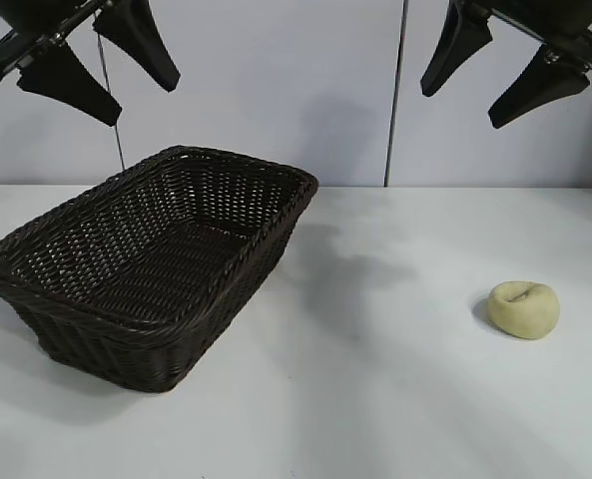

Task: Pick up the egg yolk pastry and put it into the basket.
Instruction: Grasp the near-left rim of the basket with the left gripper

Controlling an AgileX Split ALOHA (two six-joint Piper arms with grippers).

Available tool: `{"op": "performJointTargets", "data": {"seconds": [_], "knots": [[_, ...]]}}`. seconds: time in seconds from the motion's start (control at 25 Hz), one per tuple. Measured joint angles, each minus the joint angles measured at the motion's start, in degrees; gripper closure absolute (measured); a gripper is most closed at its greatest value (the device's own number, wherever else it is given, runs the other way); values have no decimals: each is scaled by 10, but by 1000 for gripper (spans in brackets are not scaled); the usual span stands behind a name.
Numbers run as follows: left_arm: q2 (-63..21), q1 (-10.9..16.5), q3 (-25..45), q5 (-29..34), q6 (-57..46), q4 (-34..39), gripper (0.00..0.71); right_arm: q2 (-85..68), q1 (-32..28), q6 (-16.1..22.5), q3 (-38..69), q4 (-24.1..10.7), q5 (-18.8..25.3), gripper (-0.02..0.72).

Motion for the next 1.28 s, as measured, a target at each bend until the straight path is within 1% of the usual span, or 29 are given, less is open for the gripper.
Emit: {"op": "performJointTargets", "data": {"seconds": [0.4, 0.64, 0.76, 0.88, 0.96, 1.12, 1.28], "knots": [[0, 0, 0, 5, -3, -27, 233, 0, 0, 0, 0, 0, 0, 175], [0, 0, 0, 46, -58, -27, 233, 0, 0, 0, 0, 0, 0, 175], [-1, -1, 0, 68, -92, -14, 233, 0, 0, 0, 0, 0, 0, 175], [-6, -15, 3, 77, -124, 24, 233, 0, 0, 0, 0, 0, 0, 175], [-18, -33, 11, 79, -146, 53, 233, 0, 0, 0, 0, 0, 0, 175], [-55, -62, 48, 66, -187, 82, 233, 0, 0, 0, 0, 0, 0, 175], [-95, -66, 115, 42, -207, 90, 233, 0, 0, 0, 0, 0, 0, 175]]}}
